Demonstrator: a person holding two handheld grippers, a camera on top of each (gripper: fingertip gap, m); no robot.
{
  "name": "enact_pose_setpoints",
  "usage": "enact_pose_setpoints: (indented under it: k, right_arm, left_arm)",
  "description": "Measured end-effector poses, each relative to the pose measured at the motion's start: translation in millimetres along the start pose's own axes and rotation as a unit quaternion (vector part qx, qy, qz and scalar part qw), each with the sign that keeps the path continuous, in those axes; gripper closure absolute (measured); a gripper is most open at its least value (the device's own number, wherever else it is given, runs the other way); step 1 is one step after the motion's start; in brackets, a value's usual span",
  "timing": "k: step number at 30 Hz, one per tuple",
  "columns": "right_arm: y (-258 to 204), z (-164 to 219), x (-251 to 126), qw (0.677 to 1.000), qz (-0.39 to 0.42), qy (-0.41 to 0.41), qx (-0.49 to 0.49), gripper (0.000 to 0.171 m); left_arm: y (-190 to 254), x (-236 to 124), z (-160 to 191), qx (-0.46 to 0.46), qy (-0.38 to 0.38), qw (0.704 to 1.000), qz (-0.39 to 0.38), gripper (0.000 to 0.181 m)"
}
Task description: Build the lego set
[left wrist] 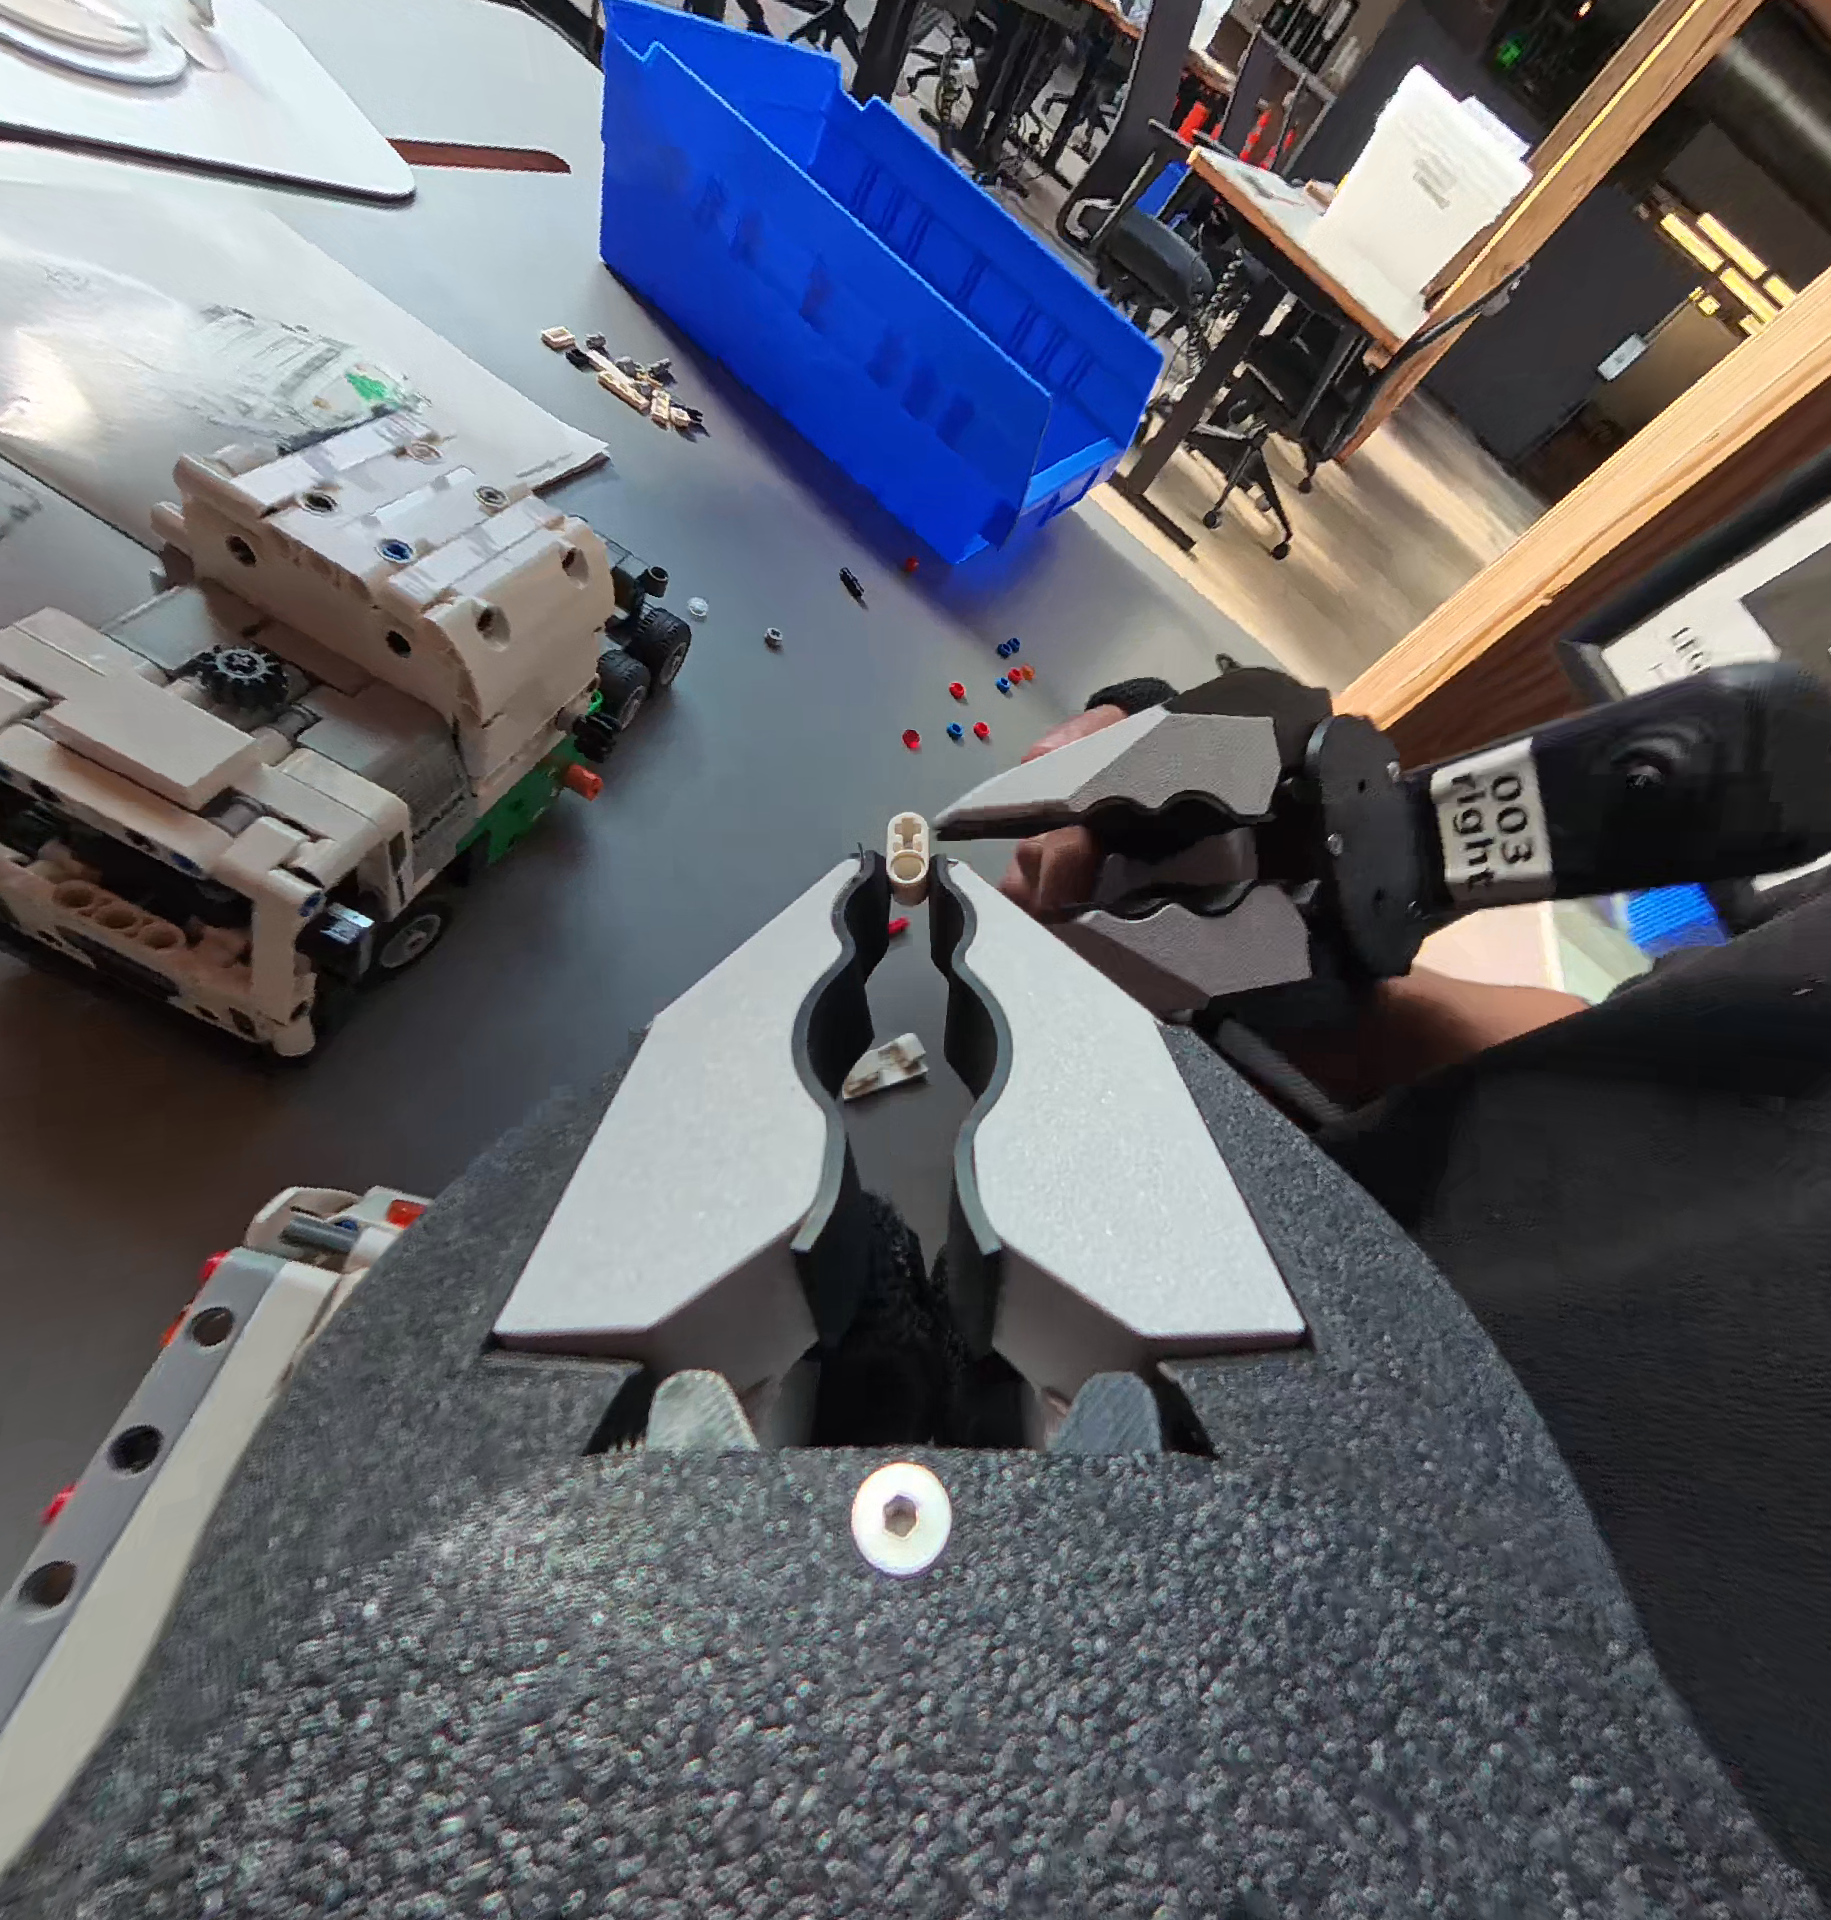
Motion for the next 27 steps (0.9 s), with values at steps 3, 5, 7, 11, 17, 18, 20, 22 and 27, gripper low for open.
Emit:
enact_pose_setpoints:
  k: [3,5,7,11,17,18,20,22,27]
  right_arm:
    - [11,0,-7,0.993,-0.056,-0.037,0.101,0.151]
    - [20,0,-5,0.971,-0.112,-0.085,0.194,0.149]
    - [27,2,1,0.929,-0.166,-0.135,0.303,0.144]
    - [29,5,7,0.827,-0.261,-0.174,0.466,0.141]
    - [22,19,6,0.774,-0.289,-0.194,0.528,0.149]
    - [19,20,6,0.767,-0.297,-0.197,0.533,0.15]
    - [18,19,5,0.748,-0.305,-0.18,0.561,0.157]
    - [17,22,5,0.734,-0.312,-0.183,0.575,0.164]
    - [16,24,5,0.687,-0.335,-0.174,0.621,0.164]
  left_arm:
    - [2,-5,-1,0.101,-0.05,0.992,-0.048,0.175]
    - [10,-5,1,0.194,-0.087,0.975,-0.064,0.175]
    - [18,-2,5,0.283,-0.12,0.949,-0.076,0.175]
    - [18,4,10,0.342,-0.151,0.922,-0.099,0.175]
    - [21,6,13,0.377,-0.157,0.907,-0.107,0.175]
    - [21,6,14,0.379,-0.157,0.906,-0.106,0.175]
    - [23,8,16,0.384,-0.164,0.903,-0.101,0.175]
    - [23,8,18,0.391,-0.166,0.9,-0.101,0.175]
    - [26,8,18,0.399,-0.154,0.899,-0.095,0.175]
Point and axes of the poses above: each gripper's, where its closed fingertips meet, x out along the fingers, z out of its underside, y = z × x across the jaws, the point moved 7 cm from there along -x, back along the fingers, and after that the axes turned 15 degrees about z, right-handed, at the moved point
